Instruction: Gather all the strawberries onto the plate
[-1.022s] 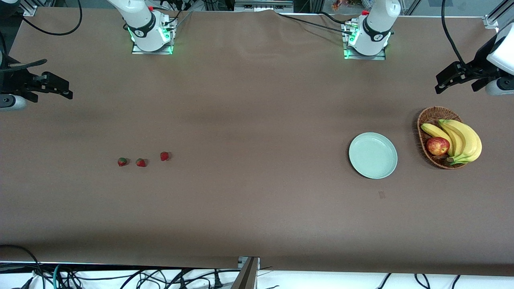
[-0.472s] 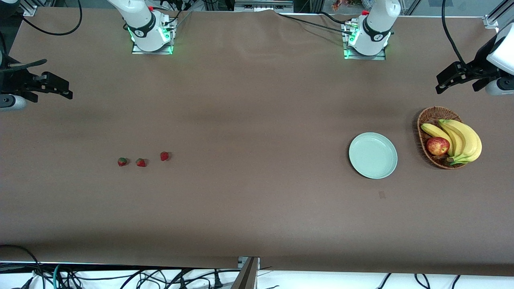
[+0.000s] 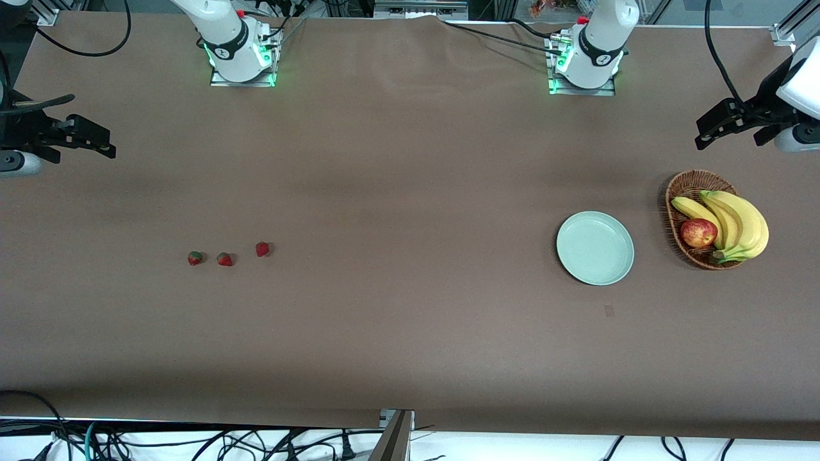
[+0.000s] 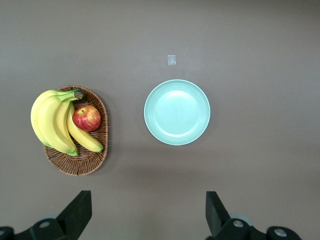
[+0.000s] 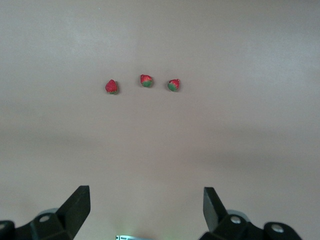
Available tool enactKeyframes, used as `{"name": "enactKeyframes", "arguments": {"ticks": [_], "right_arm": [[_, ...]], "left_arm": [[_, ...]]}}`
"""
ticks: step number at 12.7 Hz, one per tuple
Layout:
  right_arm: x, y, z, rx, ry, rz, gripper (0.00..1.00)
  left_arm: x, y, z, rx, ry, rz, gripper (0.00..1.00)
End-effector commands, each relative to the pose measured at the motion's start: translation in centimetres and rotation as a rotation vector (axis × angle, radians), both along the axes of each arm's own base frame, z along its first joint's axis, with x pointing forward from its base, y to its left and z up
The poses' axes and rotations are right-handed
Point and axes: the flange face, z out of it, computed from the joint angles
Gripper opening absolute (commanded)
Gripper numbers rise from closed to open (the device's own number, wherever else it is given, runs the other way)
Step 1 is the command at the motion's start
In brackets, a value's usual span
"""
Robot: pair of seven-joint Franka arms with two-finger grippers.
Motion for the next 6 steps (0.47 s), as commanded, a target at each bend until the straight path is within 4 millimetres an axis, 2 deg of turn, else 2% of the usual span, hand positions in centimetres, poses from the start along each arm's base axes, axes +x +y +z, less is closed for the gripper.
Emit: {"name": "enactKeyframes", "arguments": {"ticks": [1,6], "right_arm": [[0.24,-0.16,0.38,0.0,-0.008,-0.011,1.0],[0.44,-0.27,-0.05,-0.001,0.0,-0.011,1.0]], "left_arm": [[0.18,-0.16,0.74,0.021,0.0,-0.01,1.0],[0.18,-0.16,0.74,0.021,0.0,-0.01,1.0]]}}
